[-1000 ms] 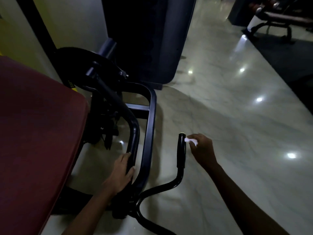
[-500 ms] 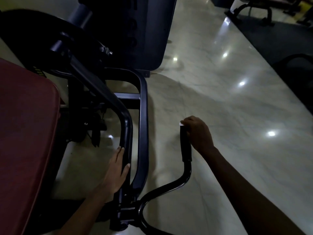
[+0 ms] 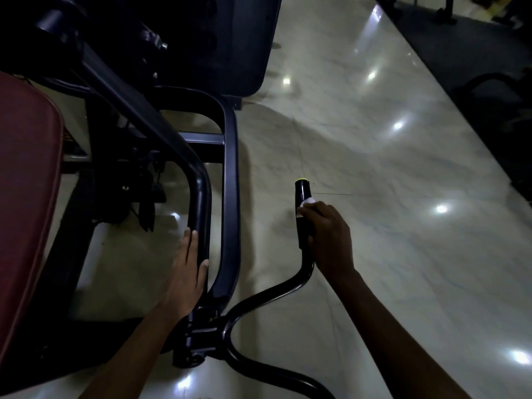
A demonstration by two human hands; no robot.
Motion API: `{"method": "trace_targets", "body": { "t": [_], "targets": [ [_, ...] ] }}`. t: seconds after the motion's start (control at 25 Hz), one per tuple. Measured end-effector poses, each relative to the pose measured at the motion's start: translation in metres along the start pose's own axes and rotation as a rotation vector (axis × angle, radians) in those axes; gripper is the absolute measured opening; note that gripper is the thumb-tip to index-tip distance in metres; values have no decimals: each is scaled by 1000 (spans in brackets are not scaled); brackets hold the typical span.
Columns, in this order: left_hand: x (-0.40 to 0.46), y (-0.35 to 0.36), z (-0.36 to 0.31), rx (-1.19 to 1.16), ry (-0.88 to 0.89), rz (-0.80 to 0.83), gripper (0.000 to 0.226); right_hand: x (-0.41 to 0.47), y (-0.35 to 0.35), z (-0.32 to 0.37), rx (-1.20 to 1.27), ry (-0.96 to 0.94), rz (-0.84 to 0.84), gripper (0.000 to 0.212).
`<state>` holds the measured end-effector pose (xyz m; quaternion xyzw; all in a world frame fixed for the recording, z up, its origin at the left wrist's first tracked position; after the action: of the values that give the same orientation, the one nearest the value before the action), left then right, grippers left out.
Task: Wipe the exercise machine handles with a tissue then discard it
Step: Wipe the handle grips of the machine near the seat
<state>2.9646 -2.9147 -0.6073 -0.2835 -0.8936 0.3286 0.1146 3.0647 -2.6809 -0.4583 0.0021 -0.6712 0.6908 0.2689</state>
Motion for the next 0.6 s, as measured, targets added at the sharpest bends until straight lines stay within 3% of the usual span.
{"method": "trace_targets", "body": {
  "t": [0.48, 0.6],
  "targets": [
    [-1, 4, 1, 45, 5, -34, 71, -46, -3, 1, 29, 24, -20, 43],
    [-1, 5, 3, 50, -7, -40, 70, -51, -15, 2, 97, 2, -51, 31]
  ]
}}
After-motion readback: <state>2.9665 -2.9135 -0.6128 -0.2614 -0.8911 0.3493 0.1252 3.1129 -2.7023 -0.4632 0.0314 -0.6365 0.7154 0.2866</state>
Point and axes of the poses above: each hand's wrist, its own x-axis towards the middle knuckle, its own y-axis out of the palm, z = x × y, the point moved 6 cm from there along x, towards the middle knuckle, and after that the axes turned 10 degrees about -x, right-handed, at the moved point
